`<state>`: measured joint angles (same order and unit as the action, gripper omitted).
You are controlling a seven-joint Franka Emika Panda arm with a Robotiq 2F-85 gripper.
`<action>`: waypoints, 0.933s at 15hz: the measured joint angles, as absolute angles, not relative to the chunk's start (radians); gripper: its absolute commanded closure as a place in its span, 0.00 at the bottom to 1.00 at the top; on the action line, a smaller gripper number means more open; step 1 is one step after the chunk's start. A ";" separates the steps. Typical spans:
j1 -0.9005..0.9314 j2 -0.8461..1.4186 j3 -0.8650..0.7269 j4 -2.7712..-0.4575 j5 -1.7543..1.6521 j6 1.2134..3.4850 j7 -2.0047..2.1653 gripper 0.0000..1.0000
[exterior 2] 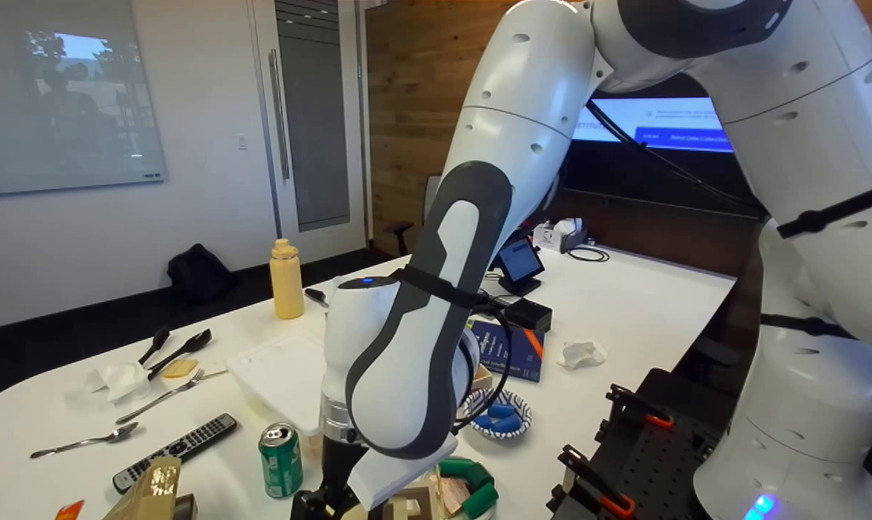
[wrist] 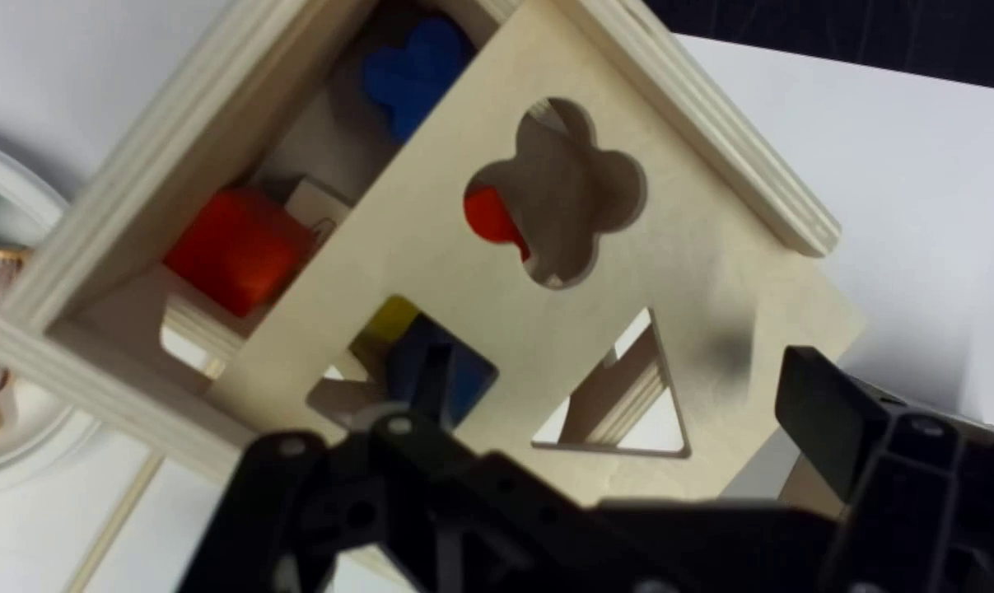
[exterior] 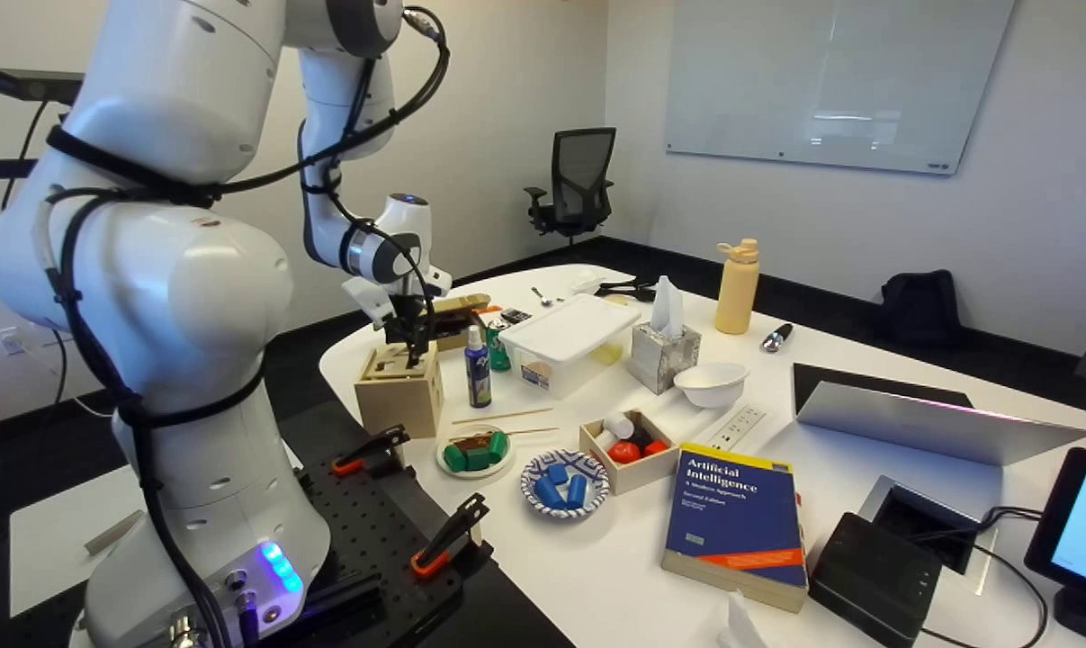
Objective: Half slide the lid off the wooden box
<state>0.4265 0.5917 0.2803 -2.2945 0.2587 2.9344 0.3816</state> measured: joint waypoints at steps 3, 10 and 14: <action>0.426 0.596 0.279 -2.268 0.259 2.934 0.382 0.00; 0.427 0.660 0.281 -2.188 0.259 2.934 0.381 0.00; 0.428 0.685 0.281 -2.155 0.259 2.934 0.381 0.00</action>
